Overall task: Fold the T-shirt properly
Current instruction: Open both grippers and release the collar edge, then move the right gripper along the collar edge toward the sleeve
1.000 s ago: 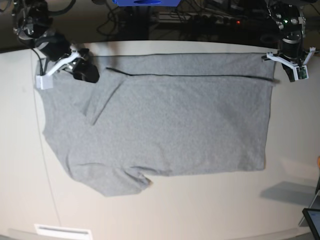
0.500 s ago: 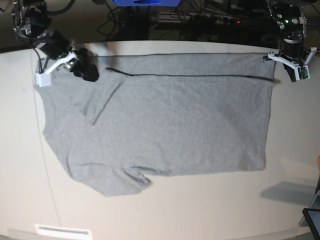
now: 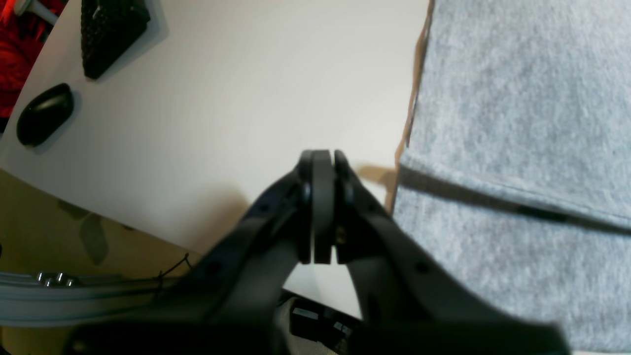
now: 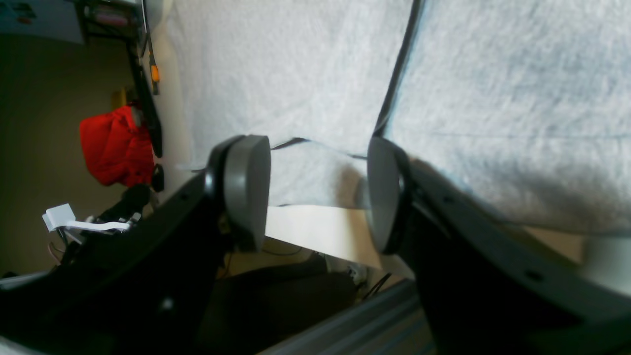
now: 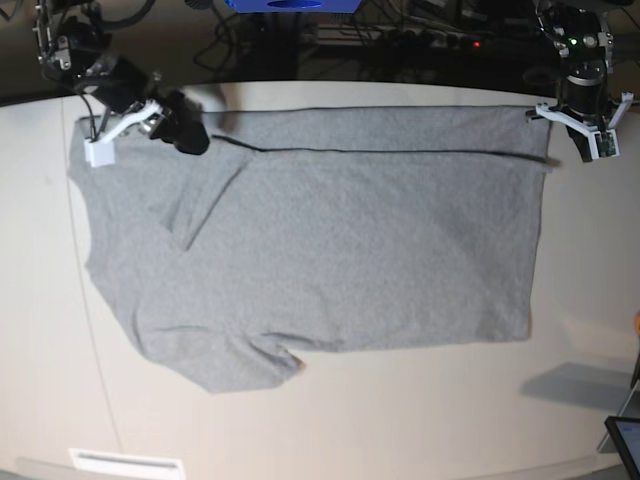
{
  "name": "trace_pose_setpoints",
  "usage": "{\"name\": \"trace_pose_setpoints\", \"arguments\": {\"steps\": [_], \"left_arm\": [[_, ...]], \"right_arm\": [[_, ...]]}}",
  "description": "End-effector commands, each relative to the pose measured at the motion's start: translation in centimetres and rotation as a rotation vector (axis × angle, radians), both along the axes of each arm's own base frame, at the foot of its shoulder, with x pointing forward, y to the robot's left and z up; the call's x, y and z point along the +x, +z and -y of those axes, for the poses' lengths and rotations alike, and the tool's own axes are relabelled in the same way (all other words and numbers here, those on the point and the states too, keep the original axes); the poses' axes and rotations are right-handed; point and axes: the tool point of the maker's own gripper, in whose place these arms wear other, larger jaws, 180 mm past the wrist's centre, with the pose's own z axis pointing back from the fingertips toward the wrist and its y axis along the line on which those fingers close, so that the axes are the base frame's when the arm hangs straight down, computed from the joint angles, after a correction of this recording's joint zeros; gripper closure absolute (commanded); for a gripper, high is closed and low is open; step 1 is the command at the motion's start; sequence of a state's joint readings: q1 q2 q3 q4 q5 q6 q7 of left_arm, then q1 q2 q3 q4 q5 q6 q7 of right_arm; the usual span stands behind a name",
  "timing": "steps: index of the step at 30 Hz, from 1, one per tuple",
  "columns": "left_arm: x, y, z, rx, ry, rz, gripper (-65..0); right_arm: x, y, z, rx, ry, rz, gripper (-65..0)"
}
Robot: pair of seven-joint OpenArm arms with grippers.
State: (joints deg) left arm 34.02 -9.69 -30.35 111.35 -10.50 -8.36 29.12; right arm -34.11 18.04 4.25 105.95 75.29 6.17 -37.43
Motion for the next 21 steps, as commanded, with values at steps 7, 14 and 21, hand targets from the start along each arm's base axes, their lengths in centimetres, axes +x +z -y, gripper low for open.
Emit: {"name": "trace_pose_setpoints", "arguments": {"steps": [7, 14, 21], "left_arm": [[0.3, 1.2, -0.4, 0.035, -0.01, 0.027, 0.0], [0.3, 1.2, -0.4, 0.035, -0.01, 0.027, 0.0], [0.3, 1.1, -0.4, 0.035, -0.01, 0.026, 0.0]], "right_arm": [[0.5, -0.3, 0.5, 0.011, -0.014, 0.004, -30.5], [1.2, -0.1, 0.1, 0.028, -0.019, 0.018, -30.5], [1.3, -1.1, -2.6, 0.111, 0.037, -0.048, -30.5]]}}
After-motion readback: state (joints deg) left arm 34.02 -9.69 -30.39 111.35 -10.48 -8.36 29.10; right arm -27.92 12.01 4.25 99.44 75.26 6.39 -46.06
